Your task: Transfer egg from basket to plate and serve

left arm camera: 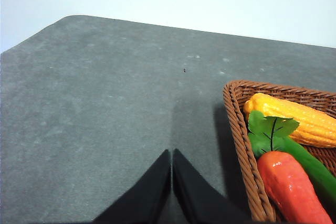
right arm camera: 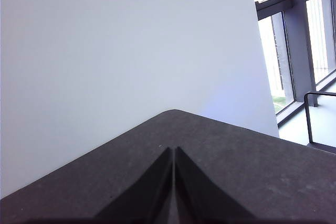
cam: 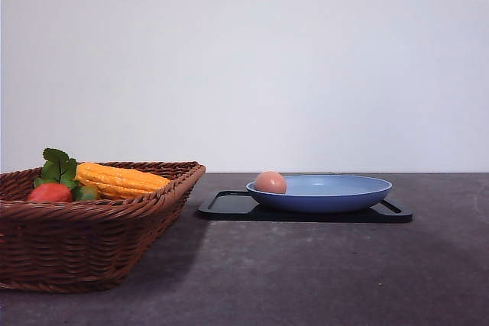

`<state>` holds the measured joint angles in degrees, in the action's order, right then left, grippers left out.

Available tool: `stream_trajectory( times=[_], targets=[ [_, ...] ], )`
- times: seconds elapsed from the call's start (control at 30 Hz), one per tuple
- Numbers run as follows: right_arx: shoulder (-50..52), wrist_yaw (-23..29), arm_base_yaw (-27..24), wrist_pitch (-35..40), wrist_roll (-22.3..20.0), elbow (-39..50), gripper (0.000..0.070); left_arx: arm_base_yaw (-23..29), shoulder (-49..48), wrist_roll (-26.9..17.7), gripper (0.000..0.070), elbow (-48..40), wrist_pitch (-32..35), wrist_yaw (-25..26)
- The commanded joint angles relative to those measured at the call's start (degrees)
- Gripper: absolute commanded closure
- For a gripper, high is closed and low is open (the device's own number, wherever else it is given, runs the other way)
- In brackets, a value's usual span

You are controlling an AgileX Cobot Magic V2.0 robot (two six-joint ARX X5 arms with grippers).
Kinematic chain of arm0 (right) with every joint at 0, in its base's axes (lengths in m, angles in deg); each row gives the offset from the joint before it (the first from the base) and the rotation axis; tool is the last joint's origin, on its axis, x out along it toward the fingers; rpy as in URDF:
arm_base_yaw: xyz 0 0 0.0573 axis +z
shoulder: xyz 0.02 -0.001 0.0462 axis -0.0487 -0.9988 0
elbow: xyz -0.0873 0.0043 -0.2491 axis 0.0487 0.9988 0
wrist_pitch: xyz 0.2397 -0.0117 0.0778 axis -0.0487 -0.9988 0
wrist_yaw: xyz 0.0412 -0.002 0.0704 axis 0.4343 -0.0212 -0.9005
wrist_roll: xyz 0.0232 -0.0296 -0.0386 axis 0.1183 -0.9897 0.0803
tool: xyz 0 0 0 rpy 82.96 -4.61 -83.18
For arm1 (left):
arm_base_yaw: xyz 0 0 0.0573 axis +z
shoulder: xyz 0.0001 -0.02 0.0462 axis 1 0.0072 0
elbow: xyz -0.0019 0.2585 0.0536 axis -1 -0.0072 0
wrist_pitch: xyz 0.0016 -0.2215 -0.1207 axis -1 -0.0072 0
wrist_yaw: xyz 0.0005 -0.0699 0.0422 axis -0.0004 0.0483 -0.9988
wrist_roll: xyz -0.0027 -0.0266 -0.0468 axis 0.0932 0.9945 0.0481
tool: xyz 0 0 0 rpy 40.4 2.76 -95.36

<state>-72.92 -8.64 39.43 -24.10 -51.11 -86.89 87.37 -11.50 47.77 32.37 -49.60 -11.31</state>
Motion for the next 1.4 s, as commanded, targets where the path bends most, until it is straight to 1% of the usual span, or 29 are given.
stream_trajectory(
  times=[0.0,0.03,0.07,0.13,0.17,0.2,0.3,0.4,0.5,0.53,0.57,0.6,0.63,0.7,0.83,0.97,1.07,1.17,1.3,1.37],
  targets=[
    [0.2,0.3,0.4,0.4,0.0,-0.6,0.07,0.0,0.0,0.5,0.07,-1.6,0.9,0.4],
    [0.2,0.9,0.4,0.4,-2.0,-0.6,0.07,0.0,0.0,0.5,0.07,-1.6,0.9,0.4],
    [0.2,1.7,0.4,0.4,-3.2,-0.6,0.07,0.0,0.0,0.5,0.07,-1.6,0.9,0.4],
    [0.2,1.5,0.6,-0.5,-3.4,-0.6,0.07,0.0,0.0,0.5,0.07,-1.6,0.9,0.4],
    [0.2,-0.6,0.8,-1.9,-3.5,-0.6,0.07,0.0,0.0,0.5,0.07,-1.6,0.9,0.4],
    [0.2,-4.1,1.1,-3.9,-3.5,-0.6,0.07,0.0,0.0,0.5,0.07,-1.6,0.9,0.4],
    [0.2,-24.0,0.9,-11.8,-3.7,0.1,0.07,0.0,0.0,0.5,0.07,-1.6,0.9,0.4],
    [0.2,-40.3,-4.1,-12.9,-5.0,3.2,0.07,0.0,0.0,0.5,0.07,-1.6,0.9,0.4],
    [-0.3,-58.1,-11.7,-9.3,-4.7,9.3,0.07,0.0,0.0,0.5,0.07,-1.6,0.9,0.4],
    [-0.5,-62.8,-14.2,-7.4,-4.1,11.4,0.07,0.0,0.0,0.5,0.07,-1.6,0.9,0.4],
    [-0.5,-67.4,-16.9,-5.5,-3.5,13.6,0.07,0.0,0.0,0.5,0.07,-1.6,0.9,0.4],
    [-0.6,-70.6,-19.1,-4.1,-3.0,15.4,0.07,0.0,0.0,0.5,0.07,-1.6,0.9,0.4],
    [-0.6,-72.8,-21.0,-3.2,-2.7,16.9,0.07,0.0,0.0,0.5,0.07,-1.6,0.9,0.4],
    [-0.6,-75.4,-24.3,-3.1,-1.9,19.0,0.07,0.0,0.0,0.5,0.07,-1.6,0.9,0.4],
    [-0.6,-76.9,-29.0,-5.9,-1.8,19.9,0.07,0.0,0.0,0.5,0.07,-1.6,0.9,0.4],
    [-0.6,-76.8,-32.0,-7.7,-4.9,19.9,0.07,0.0,0.0,0.5,0.07,-1.6,0.9,0.4],
    [-0.5,-76.7,-33.2,-7.7,-8.5,19.9,0.07,0.0,0.0,0.5,0.07,-1.6,0.9,0.4],
    [-0.4,-76.5,-33.5,-7.8,-10.9,19.9,0.07,0.0,0.0,0.5,0.07,-1.6,0.9,0.4],
    [-0.4,-76.5,-33.5,-7.7,-11.3,19.9,0.07,0.0,0.0,0.5,0.07,-1.6,0.9,0.4],
    [-0.4,-76.5,-33.4,-7.4,-10.2,19.9,0.07,0.0,0.0,0.5,0.07,-1.6,0.9,0.4]
  ],
)
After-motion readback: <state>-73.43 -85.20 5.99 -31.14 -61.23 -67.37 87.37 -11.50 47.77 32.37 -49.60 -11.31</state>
